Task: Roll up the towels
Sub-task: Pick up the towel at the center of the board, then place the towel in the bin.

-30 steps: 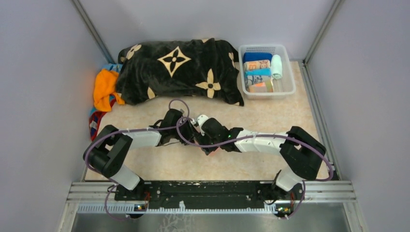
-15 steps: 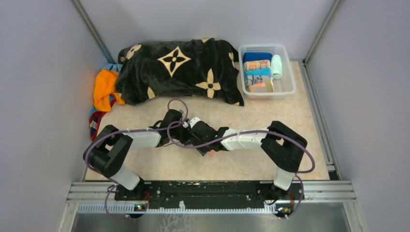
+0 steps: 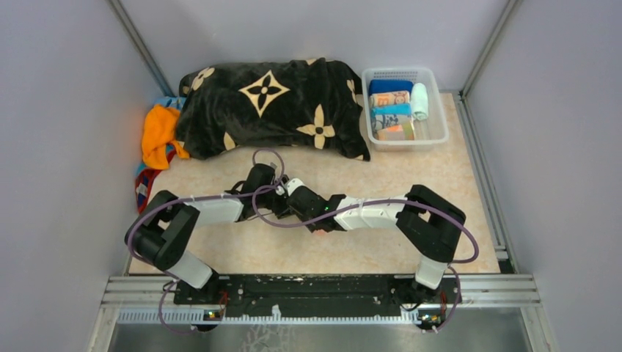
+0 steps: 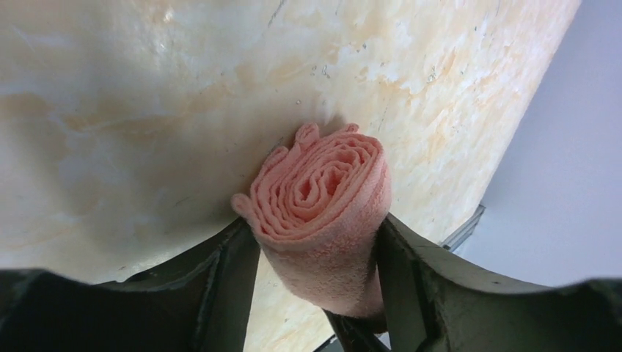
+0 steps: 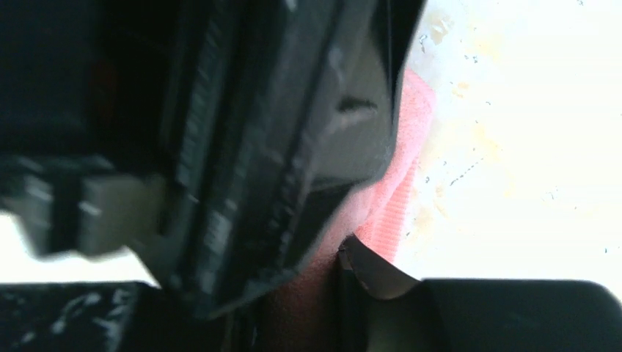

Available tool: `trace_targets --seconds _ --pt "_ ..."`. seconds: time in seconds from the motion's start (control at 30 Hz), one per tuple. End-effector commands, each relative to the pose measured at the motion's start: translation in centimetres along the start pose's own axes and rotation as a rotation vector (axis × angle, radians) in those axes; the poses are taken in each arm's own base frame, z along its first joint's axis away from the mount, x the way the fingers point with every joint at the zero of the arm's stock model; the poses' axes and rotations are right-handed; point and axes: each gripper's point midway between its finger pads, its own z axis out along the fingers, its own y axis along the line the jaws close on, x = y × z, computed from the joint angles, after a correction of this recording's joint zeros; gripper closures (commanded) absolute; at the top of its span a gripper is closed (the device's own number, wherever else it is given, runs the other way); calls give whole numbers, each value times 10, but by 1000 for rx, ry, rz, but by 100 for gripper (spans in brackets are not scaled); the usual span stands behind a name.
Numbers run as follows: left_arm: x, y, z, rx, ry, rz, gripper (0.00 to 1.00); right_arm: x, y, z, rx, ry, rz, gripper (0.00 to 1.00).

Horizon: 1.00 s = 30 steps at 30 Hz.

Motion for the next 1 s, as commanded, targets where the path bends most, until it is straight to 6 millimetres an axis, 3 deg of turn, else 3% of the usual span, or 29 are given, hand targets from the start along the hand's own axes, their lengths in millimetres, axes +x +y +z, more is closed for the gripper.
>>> trace_targets --seconds 0.0,0.17,0.23,0.37,0.5,0.73,0.87,0.97 --pt "-28 16 -14 -95 -70 52 34 40 -13 -5 43 122 5 81" --pt "-70 21 -39 -117 -149 22 27 39 -34 -22 112 119 3 86" --pt "-84 26 -52 -138 -183 12 25 28 -46 -37 146 83 19 87" --pt "-108 33 -85 -186 -259 26 23 15 -84 -61 244 58 55 88" --pt "-128 20 -128 -218 -361 108 21 5 -146 -90 375 42 125 90" --pt "-170 -17 -221 -290 -670 364 10 -16 -279 -153 720 33 199 95" --pt "-179 -22 -248 -377 -749 468 7 -21 -354 -192 962 63 247 98" --pt "-178 -19 -258 -426 -790 498 6 -23 -400 -208 1114 98 242 100"
